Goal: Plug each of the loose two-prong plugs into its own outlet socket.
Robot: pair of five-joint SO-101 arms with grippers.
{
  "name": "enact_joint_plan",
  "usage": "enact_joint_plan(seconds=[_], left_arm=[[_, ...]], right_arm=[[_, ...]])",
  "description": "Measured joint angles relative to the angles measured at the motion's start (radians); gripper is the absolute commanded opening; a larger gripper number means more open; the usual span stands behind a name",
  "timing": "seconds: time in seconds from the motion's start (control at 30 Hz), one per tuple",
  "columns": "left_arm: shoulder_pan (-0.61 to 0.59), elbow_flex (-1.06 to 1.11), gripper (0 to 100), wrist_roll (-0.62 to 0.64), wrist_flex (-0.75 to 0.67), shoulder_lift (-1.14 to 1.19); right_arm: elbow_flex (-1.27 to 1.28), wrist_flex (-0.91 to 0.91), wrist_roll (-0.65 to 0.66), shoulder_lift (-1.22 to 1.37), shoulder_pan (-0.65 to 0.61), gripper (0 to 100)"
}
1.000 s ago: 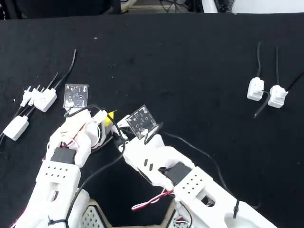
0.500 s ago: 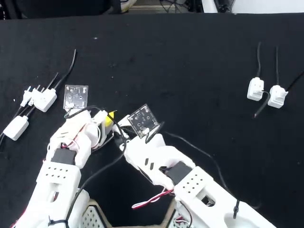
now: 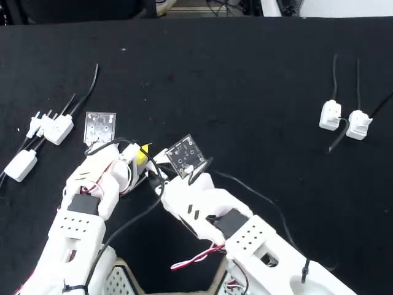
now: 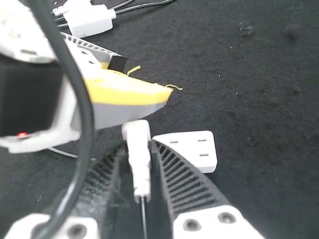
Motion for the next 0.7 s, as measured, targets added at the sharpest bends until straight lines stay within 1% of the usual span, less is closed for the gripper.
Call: enact_joint_plan(seconds=[0.1,0.27,0.37,0.57,0.7], left_arm=[[-0.015,0.002,24,0.000,0.002,0.000],[-0.094,-0.008,24,-0.003,0.064,0.011],[-0.115,-0.018,24,-0.003,0.075,0.012],[-0.124,-0.023,24,-0.005,0.078,0.012],[-0.126,-0.023,24,-0.005,0.078,0.012]], right_arm=[[-0.002,0.057,0.044,0.000,0.002,1.0],[-0.055,0.210,0.086,-0.003,0.017,1.0],[-0.058,0.232,0.089,-0.003,0.041,1.0],[-0.095,0.242,0.091,0.008,0.135,1.0],[-0.201,0.311,0.091,0.123,0.181,1.0]])
